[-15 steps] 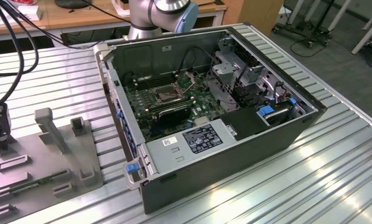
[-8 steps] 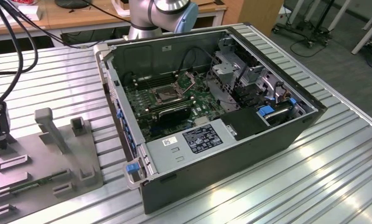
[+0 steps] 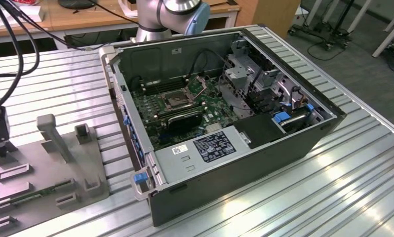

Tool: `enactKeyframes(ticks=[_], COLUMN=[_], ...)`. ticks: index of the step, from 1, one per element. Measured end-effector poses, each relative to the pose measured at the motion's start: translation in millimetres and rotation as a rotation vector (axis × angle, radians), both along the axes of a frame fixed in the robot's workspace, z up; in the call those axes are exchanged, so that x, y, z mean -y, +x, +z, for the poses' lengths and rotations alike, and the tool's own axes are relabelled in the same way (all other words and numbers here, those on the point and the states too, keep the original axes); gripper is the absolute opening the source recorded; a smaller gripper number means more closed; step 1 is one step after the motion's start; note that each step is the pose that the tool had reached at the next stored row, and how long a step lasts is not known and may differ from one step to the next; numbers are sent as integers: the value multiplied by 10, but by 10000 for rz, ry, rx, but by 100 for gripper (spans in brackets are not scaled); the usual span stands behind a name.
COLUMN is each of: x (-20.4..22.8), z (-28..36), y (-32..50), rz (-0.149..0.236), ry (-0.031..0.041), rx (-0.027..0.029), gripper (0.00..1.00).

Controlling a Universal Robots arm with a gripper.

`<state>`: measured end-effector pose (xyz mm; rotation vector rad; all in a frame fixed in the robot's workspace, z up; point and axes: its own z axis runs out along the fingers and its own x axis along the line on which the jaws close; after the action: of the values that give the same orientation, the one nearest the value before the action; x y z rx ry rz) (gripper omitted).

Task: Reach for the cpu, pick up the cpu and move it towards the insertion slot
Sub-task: 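Pick up the cpu and move it towards the insertion slot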

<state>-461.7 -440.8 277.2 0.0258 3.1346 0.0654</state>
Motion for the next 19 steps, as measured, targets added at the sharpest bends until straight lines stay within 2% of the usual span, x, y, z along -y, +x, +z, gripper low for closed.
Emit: enactKeyframes(ticks=[19], x=[0], z=[53], y=[0], rz=[-1], ry=[1], rx=[2], gripper=[55])
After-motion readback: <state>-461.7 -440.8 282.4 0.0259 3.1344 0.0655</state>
